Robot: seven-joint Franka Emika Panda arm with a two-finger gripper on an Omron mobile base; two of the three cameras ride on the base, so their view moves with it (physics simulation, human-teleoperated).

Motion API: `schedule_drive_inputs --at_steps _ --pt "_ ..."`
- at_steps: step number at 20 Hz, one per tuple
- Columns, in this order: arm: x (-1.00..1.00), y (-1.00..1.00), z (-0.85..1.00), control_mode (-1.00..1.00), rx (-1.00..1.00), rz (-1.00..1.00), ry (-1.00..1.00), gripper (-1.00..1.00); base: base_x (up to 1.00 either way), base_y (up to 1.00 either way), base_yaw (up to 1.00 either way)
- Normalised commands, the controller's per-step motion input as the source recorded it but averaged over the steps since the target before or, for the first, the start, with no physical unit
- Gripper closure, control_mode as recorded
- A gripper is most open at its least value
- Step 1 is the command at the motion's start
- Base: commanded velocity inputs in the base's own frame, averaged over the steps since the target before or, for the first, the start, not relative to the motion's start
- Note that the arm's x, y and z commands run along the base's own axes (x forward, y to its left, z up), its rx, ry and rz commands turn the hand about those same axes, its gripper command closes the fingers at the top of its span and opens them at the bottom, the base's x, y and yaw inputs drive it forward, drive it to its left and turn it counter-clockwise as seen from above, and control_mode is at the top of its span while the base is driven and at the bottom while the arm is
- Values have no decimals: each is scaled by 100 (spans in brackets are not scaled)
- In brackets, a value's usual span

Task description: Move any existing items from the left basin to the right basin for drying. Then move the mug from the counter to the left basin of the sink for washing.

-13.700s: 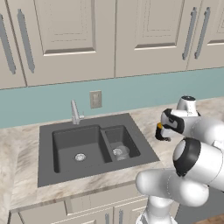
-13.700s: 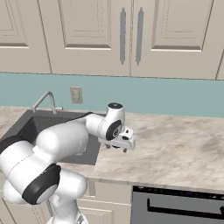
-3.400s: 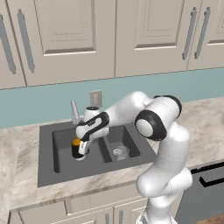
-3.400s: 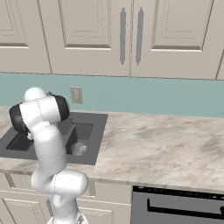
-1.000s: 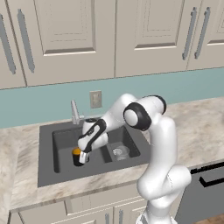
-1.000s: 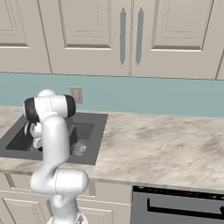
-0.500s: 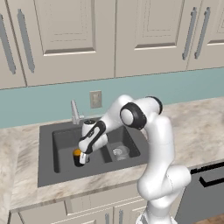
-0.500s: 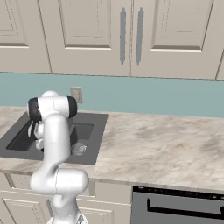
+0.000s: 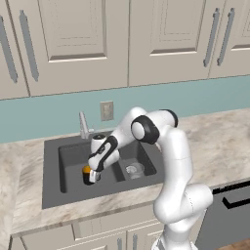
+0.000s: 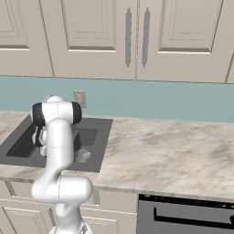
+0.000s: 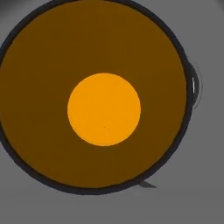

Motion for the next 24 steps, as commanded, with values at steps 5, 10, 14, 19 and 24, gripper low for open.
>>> schedule_drive_inputs --at_steps 5,10,14,19,24 --pt "21 1 -18 -100 -2 0 0 100 0 0 0" --pt "7 6 -15 -100 0 0 0 100 0 0 0" --pt "0 7 -9 -100 0 0 1 -100 0 0 0" --pt "-2 5 0 -100 0 0 2 -100 0 0 0" --pt "-2 0 12 -100 0 0 0 -100 0 0 0"
